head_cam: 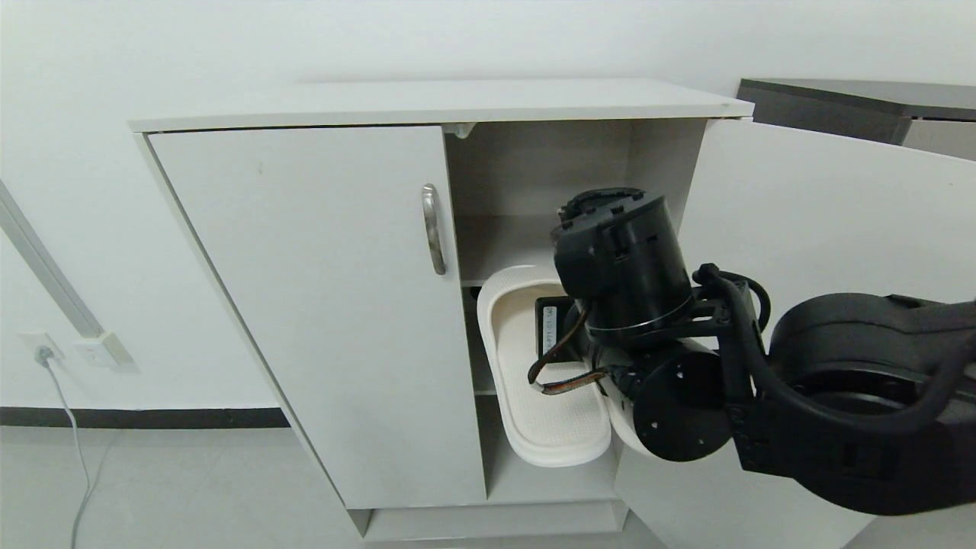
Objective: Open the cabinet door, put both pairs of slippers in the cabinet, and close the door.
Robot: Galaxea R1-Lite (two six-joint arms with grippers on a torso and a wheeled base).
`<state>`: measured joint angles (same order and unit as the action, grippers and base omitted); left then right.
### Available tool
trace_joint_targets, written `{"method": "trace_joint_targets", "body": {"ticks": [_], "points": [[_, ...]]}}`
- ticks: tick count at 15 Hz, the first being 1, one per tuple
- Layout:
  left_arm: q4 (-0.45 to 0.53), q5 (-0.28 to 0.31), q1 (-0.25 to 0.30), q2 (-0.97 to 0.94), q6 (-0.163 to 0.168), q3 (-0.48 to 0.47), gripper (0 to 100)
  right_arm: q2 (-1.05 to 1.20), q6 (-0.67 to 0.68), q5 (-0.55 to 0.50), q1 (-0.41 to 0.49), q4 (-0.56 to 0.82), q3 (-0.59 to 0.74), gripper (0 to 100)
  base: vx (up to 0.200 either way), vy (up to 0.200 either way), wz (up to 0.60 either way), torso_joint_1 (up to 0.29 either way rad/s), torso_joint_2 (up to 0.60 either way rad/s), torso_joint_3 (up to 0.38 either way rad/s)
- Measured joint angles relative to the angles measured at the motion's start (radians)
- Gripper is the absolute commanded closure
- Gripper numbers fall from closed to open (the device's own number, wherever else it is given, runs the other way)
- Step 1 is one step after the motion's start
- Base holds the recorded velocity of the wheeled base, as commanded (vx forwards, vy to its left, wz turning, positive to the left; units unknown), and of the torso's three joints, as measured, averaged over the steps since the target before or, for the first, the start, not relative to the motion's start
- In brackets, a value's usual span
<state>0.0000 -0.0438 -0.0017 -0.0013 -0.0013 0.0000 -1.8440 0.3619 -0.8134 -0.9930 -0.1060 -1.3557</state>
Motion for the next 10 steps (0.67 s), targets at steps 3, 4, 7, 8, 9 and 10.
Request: {"method": "trace_joint_targets", "body": {"ticks": [3,4,7,8,9,10], "points": [[0.0,0.0,0.0,0.0,0.0,0.0,100,-0.027,-0.01,0.0,0.025,-0.028,0.008,100,0.0,0.0,0.0,0.0,0.0,0.0],[0.0,0.0,0.0,0.0,0.0,0.0,100,-0.033,-0.011,0.0,0.028,-0.04,0.013,100,0.0,0.0,0.0,0.0,0.0,0.0],[0.0,-0.001,0.0,0.0,0.0,0.0,100,-0.048,-0.027,0.0,0.044,-0.092,0.025,100,0.0,0.0,0.0,0.0,0.0,0.0],[0.0,-0.001,0.0,0.0,0.0,0.0,100,-0.051,-0.031,0.0,0.046,-0.099,0.028,100,0.0,0.0,0.0,0.0,0.0,0.0],[0.0,-0.001,0.0,0.0,0.0,0.0,100,-0.053,-0.035,0.0,0.046,-0.101,0.029,100,0.0,0.0,0.0,0.0,0.0,0.0],[0.0,-0.001,0.0,0.0,0.0,0.0,100,-0.053,-0.036,0.0,0.047,-0.102,0.03,100,0.0,0.0,0.0,0.0,0.0,0.0]]}}
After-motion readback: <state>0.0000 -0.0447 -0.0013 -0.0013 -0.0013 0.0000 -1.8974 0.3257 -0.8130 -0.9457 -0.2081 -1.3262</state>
